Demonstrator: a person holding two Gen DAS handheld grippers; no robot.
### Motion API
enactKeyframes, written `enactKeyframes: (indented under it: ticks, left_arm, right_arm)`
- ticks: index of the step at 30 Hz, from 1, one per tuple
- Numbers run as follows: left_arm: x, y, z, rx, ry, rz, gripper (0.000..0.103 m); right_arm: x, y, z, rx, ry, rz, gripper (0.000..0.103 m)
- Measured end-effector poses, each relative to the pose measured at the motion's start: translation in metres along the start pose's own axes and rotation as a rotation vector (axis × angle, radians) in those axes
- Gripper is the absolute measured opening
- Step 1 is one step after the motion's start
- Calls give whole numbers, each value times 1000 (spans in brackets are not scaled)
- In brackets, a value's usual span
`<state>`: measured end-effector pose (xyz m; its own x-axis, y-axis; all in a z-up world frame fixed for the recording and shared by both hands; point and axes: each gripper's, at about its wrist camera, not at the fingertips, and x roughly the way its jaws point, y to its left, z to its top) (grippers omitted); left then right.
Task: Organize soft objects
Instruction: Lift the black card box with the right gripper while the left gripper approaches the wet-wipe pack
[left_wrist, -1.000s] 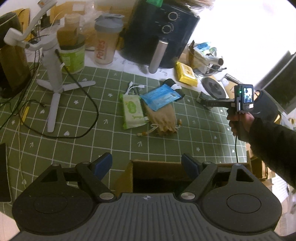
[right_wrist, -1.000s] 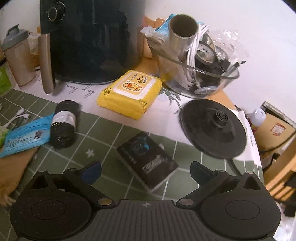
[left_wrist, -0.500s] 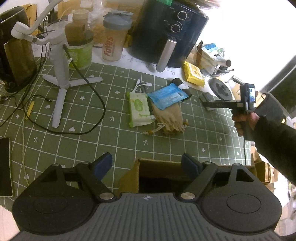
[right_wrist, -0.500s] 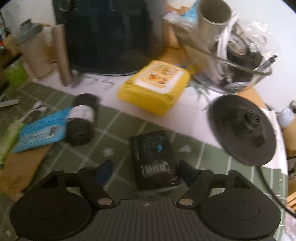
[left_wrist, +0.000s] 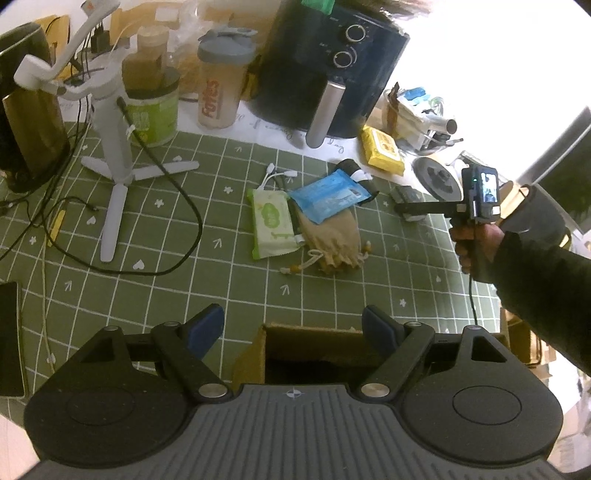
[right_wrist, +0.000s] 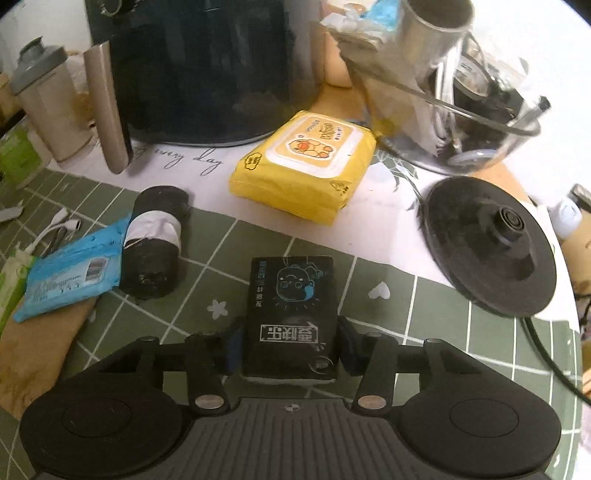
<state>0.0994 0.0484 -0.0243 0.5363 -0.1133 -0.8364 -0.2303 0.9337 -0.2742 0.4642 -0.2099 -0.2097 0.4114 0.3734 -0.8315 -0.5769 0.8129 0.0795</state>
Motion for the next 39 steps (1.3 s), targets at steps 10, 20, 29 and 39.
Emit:
enactKeyframes:
  ticks: [10, 20, 29, 39]
  left_arm:
    - [-2, -1, 17, 56, -49, 10, 82]
    - [11, 1, 37, 124, -43, 21, 82]
    - [34, -1, 51, 182, -21, 14, 82]
    - [60, -2, 64, 227, 26, 11, 82]
  right_arm:
    - [-38, 5, -12, 73, -22, 54, 51]
    - [-101, 17, -39, 53, -71, 105, 51]
    - [-151, 31, -71, 76, -105, 99, 51]
    - [-192, 43, -111, 158, -126, 68, 51]
